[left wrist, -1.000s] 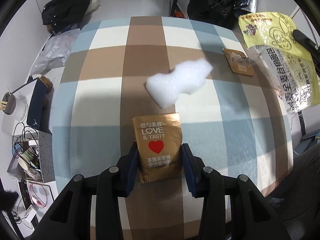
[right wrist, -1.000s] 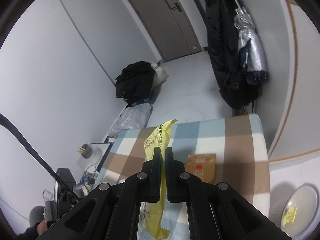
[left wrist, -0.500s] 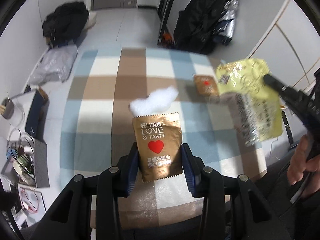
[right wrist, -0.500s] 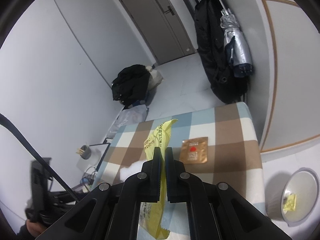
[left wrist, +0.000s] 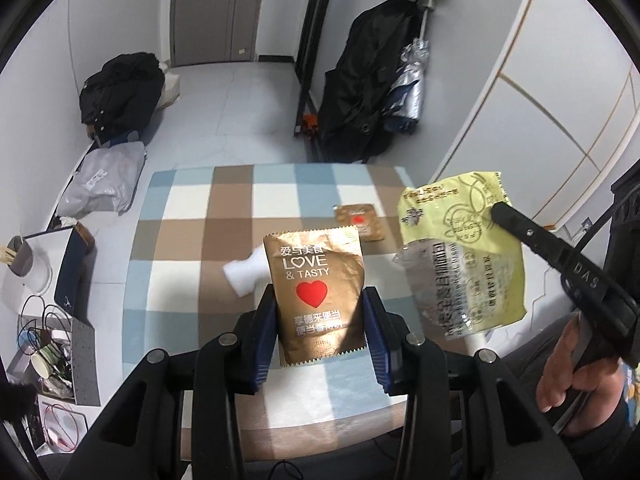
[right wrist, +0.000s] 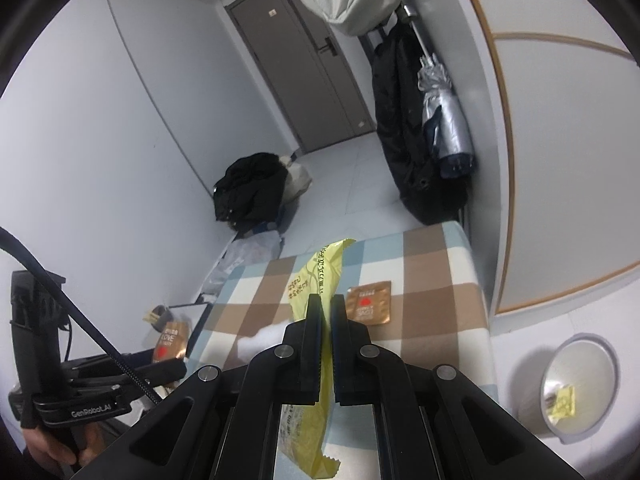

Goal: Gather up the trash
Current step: 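Carry the bread bag and gold packet over the white bin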

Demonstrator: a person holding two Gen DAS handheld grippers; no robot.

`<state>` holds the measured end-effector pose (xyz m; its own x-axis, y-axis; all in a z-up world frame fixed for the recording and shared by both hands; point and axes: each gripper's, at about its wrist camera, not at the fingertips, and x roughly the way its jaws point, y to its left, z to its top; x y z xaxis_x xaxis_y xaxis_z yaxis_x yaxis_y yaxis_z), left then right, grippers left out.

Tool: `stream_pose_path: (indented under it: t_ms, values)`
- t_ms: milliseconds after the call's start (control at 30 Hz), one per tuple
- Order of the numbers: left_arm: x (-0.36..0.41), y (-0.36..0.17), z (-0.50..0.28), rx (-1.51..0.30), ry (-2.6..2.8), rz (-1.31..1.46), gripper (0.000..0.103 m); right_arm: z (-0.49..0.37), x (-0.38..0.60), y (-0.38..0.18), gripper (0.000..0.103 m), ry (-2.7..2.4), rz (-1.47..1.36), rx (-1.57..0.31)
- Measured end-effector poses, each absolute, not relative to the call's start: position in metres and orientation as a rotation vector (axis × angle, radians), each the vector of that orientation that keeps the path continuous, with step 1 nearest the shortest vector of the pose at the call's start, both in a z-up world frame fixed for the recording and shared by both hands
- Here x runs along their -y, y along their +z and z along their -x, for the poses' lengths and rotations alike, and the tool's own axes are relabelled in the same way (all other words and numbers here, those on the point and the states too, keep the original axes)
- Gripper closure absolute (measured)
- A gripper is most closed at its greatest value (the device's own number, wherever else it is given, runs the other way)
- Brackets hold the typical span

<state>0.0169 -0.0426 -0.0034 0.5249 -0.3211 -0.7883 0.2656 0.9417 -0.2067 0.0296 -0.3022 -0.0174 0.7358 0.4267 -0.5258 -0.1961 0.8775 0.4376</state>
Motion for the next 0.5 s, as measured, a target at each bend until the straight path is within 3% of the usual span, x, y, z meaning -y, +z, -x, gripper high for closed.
stream_pose_path:
  t_ms: [500]
  values:
    - [0.091, 0.031, -0.01, -0.896, -0.422, 0.043, 0.068, 0.004, 0.345, 0.028, 0.1, 0.301, -0.34, -0.547]
